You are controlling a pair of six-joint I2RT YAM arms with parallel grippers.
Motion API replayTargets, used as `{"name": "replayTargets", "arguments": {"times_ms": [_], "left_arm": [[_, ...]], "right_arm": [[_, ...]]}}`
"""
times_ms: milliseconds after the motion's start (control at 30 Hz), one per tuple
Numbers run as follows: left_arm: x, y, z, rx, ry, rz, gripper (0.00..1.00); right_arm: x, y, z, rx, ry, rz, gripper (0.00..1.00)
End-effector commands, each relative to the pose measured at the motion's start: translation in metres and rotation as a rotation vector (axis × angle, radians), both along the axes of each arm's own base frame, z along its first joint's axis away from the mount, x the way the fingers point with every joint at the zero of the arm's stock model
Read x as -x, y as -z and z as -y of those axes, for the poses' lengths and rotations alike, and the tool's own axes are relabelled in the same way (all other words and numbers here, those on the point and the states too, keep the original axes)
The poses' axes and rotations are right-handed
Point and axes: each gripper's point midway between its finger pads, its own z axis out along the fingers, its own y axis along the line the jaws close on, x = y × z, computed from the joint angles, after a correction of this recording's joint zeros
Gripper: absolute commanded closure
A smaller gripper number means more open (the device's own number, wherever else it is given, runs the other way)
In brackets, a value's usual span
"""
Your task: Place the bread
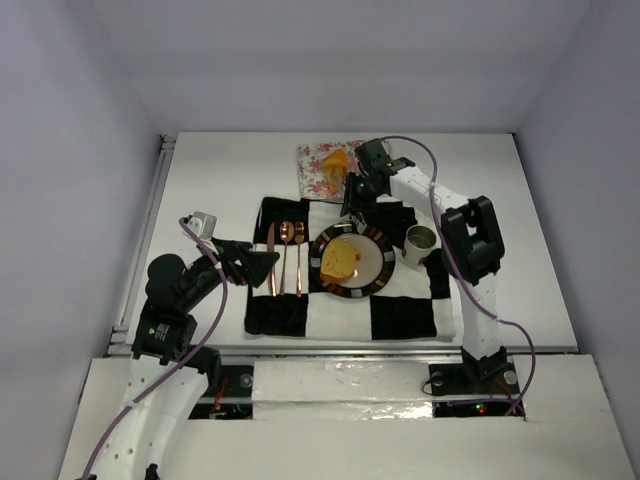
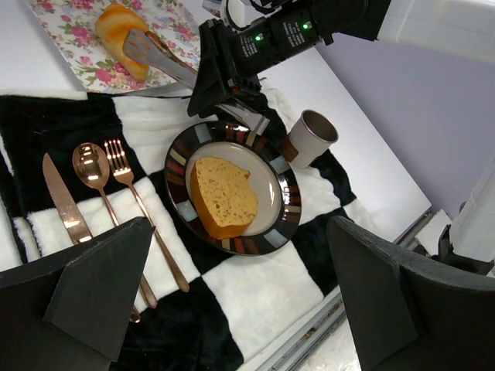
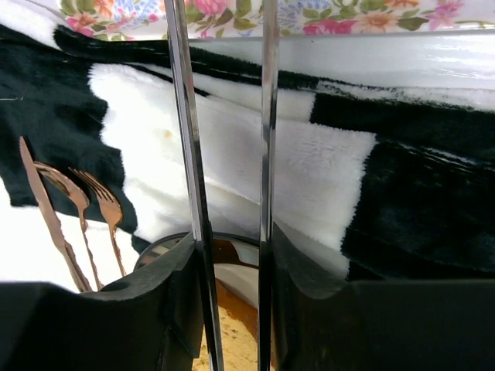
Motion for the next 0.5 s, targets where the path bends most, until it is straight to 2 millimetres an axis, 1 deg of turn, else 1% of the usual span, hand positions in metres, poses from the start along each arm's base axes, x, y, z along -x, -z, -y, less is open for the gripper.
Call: {"name": "replayTargets", "arguments": {"times_ms": [0, 33, 67, 100, 133, 167, 200, 233, 267, 300, 333, 367, 400, 433, 467], "left_arm": [[0.001, -0.013, 0.003, 0.013, 0.018, 0.06, 0.02], [0.001, -0.013, 0.003, 0.013, 0.017, 0.06, 0.02], [0.001, -0.012, 0.003, 0.012, 0.017, 0.057, 0.02], [0.001, -0.013, 0.003, 0.013, 0.017, 0.058, 0.02], [0.001, -0.012, 0.003, 0.012, 0.018, 0.055, 0.02], [0.001, -0.013, 0.003, 0.013, 0.018, 0.058, 0.02], [0.001, -0.013, 0.003, 0.012, 0.017, 0.057, 0.02], [0.0, -0.012, 0.003, 0.012, 0.017, 0.054, 0.02], [0.0, -0.012, 0.003, 0.013, 0.015, 0.054, 0.02], [0.0, -0.012, 0.002, 0.012, 0.014, 0.055, 0.02], [0.0, -0.012, 0.002, 0.013, 0.013, 0.054, 0.02], [0.0, -0.012, 0.002, 0.013, 0.013, 0.053, 0.02], [0.0, -0.011, 0.002, 0.012, 0.013, 0.051, 0.02], [0.0, -0.011, 0.002, 0.012, 0.013, 0.05, 0.02], [0.0, -0.011, 0.003, 0.012, 0.015, 0.048, 0.02]], "right_arm": [[-0.013, -0.044, -0.005, -0.08, 0.0, 0.126, 0.66], [-0.012, -0.053, -0.005, -0.092, 0.0, 0.145, 0.67], [-0.006, -0.054, -0.002, -0.095, 0.001, 0.147, 0.68], [-0.004, -0.079, -0.003, -0.131, -0.003, 0.2, 0.69], [0.001, -0.087, -0.003, -0.15, -0.006, 0.207, 0.69], [0.012, -0.085, -0.001, -0.158, -0.016, 0.192, 0.69], [0.019, -0.09, -0.001, -0.175, -0.028, 0.192, 0.69], [0.028, -0.112, -0.002, -0.203, -0.041, 0.237, 0.69], [0.035, -0.117, 0.0, -0.214, -0.045, 0.248, 0.69], [0.049, -0.105, 0.005, -0.216, -0.044, 0.223, 0.69], [0.063, -0.122, 0.006, -0.238, -0.055, 0.254, 0.69], [0.077, -0.124, 0.005, -0.244, -0.068, 0.256, 0.69], [0.088, -0.123, 0.007, -0.243, -0.066, 0.258, 0.69], [0.107, -0.103, 0.014, -0.224, -0.058, 0.212, 0.69], [0.125, -0.118, 0.014, -0.246, -0.072, 0.246, 0.69]]}}
